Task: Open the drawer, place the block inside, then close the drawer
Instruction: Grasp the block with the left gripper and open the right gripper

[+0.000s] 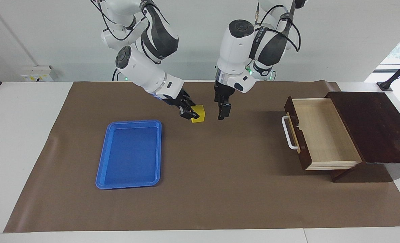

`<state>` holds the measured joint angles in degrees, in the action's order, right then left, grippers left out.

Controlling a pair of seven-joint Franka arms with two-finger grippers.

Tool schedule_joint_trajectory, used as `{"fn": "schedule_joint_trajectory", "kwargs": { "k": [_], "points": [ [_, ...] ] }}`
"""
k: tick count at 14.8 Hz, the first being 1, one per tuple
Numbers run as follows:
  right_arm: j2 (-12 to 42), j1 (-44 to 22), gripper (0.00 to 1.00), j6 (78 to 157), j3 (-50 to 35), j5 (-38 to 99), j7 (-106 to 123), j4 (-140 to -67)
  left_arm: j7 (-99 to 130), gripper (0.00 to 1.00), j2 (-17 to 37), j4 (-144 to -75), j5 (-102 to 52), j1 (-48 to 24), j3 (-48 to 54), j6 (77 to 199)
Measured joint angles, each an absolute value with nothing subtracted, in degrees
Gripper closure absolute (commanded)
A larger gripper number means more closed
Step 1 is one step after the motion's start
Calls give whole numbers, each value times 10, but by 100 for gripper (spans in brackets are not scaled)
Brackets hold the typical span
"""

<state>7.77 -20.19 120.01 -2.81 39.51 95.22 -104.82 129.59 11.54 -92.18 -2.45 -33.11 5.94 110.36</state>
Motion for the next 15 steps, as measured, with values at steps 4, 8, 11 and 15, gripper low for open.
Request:
{"fn": "schedule_joint_trajectory", "kwargs": {
  "k": [4, 8, 11, 15],
  "points": [
    [78, -205, 100, 1204, -28, 395, 950, -1048, 1360, 0, 123, -936, -25, -363, 59, 1161],
    [78, -205, 100, 1205, -27, 395, 950, -1048, 1380, 36, 123, -937, -25, -372, 58, 1171],
    [79, -206, 100, 1202, -27, 394, 952, -1049, 1375, 84, 123, -938, -24, -372, 52, 1179],
    [81, -206, 100, 1202, -27, 393, 952, -1050, 1377, 100, 122, -939, -24, -372, 50, 1181]
  ]
}}
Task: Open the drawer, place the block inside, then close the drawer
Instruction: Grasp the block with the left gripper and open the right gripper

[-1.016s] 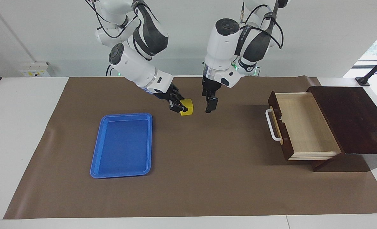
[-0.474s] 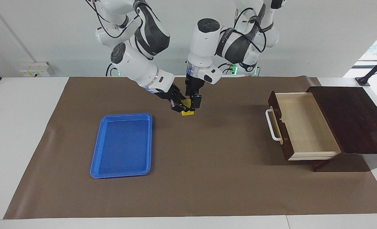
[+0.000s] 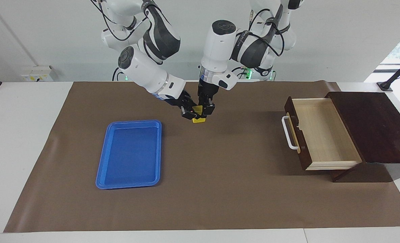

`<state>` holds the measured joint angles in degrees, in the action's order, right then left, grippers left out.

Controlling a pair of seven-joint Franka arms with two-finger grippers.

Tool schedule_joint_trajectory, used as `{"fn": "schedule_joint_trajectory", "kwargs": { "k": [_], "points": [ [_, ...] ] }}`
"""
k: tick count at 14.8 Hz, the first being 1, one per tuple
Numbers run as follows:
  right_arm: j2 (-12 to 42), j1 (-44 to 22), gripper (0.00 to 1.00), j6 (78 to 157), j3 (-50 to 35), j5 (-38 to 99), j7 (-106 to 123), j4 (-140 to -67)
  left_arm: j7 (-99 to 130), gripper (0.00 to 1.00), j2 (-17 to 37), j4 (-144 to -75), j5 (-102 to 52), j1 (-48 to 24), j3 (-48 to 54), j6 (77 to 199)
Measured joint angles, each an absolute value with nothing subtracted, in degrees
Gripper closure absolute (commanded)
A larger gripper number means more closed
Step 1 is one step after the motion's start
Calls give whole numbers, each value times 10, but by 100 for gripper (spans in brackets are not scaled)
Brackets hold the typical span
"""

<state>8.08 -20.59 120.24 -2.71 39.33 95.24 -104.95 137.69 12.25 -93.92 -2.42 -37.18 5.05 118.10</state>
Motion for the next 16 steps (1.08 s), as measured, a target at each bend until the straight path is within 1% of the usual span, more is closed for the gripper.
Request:
{"fn": "schedule_joint_trajectory", "kwargs": {
  "k": [4, 5, 6, 13, 16],
  "points": [
    [81, -206, 100, 1202, -27, 393, 952, -1049, 1377, 100, 122, -940, -24, -372, 50, 1181],
    [81, -206, 16, 1202, -27, 393, 951, -1049, 1377, 100, 122, -940, -24, -372, 50, 1181],
    [81, -206, 0, 1202, -27, 393, 951, -1049, 1377, 100, 122, -940, -24, -372, 50, 1181],
    [82, -206, 0, 1202, -26, 395, 906, -1040, 1381, 100, 122, -940, -24, -371, 48, 1169],
    [82, -205, 0, 1202, -26, 395, 906, -1040, 1350, 100, 110, -910, -19, -342, 41, 1103]
  ]
}}
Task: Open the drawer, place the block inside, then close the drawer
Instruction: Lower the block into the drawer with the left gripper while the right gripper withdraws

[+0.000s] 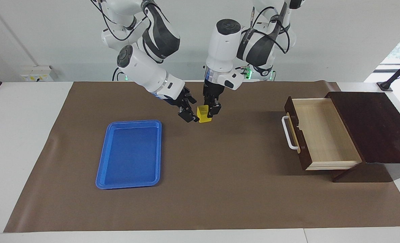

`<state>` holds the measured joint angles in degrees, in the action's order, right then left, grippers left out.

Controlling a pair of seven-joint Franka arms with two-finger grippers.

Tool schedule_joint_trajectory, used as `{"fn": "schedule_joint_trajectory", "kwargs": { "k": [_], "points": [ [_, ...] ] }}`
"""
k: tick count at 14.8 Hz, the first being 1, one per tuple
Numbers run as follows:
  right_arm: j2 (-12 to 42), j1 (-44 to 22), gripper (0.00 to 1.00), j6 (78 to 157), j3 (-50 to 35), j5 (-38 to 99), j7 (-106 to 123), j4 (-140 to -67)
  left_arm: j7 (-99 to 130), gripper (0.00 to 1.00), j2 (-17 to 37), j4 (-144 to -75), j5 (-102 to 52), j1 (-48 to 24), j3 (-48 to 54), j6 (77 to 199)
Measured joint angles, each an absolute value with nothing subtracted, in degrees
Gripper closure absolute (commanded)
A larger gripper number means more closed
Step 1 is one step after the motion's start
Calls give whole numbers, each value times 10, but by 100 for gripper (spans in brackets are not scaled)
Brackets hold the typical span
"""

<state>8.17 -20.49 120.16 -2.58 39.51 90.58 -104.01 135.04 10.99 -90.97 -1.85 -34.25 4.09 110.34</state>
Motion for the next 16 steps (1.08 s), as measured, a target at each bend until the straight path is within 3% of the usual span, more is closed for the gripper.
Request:
{"fn": "schedule_joint_trajectory", "kwargs": {
  "k": [5, 9, 12, 16],
  "points": [
    [82, -183, 0, 1166, -21, 395, 904, -1034, 1172, 100, 41, -892, -17, -199, 34, 958],
    [82, -117, 0, 1120, -17, 395, 904, -1028, 978, 100, 33, -911, -17, -52, 31, 947],
    [80, -82, 0, 1104, -11, 386, 898, -1021, 884, 100, 24, -968, -17, 31, 30, 1008],
    [62, -35, 0, 1079, -7, 321, 840, -1014, 818, 100, -1, -1090, -17, 68, 31, 1099]
  ]
}}
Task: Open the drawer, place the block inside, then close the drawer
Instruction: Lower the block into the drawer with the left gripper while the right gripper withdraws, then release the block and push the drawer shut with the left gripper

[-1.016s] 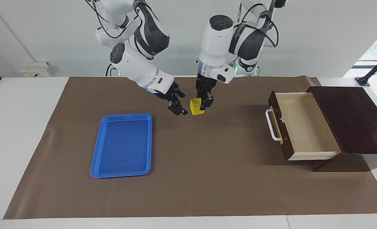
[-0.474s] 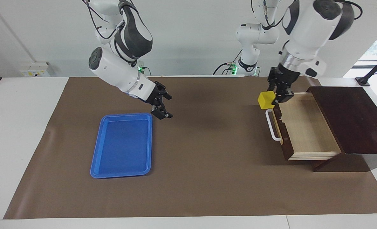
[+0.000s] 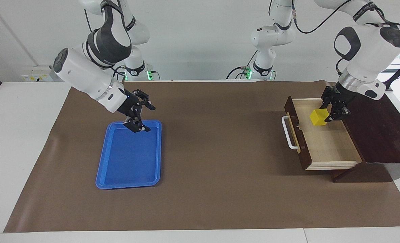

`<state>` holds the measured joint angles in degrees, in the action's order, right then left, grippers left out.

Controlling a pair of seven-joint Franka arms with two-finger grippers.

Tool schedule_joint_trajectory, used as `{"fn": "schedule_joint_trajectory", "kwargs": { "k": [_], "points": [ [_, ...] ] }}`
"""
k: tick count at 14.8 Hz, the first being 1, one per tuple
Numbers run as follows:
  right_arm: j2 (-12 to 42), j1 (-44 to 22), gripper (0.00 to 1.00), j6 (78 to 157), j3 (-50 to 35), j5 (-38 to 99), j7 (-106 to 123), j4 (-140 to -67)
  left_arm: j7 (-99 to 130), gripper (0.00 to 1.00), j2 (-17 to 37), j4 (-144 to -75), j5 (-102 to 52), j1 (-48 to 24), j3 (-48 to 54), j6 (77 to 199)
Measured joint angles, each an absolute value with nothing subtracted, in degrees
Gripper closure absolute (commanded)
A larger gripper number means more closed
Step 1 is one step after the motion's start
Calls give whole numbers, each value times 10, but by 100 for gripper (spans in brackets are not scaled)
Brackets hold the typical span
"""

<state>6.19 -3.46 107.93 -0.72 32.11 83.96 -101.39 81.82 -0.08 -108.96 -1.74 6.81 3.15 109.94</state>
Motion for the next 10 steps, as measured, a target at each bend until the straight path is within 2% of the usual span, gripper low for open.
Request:
{"fn": "schedule_joint_trajectory", "kwargs": {
  "k": [1, 2, 3, 4, 8, 10],
  "points": [
    [54, -24, 0, 1078, -7, 303, 824, -1013, 812, 100, -6, -1116, -17, 71, 32, 1119],
    [44, -15, 0, 1077, -7, 286, 809, -1012, 809, 90, -10, -1139, -17, 71, 32, 1136],
    [34, -10, 0, 1076, -6, 269, 789, -1012, 808, 43, -12, -1157, -17, 71, 34, 1150],
    [24, -9, 0, 1074, -6, 254, 767, -1011, 804, 0, -13, -1170, -17, 71, 36, 1159],
    [-1, 1, 0, 1062, -6, 230, 698, -1011, 796, 0, -15, -1181, -17, 71, 37, 1174],
    [-6, 15, 0, 1046, -5, 224, 675, -1010, 796, 0, -14, -1140, -17, 71, 37, 1146]
  ]
}}
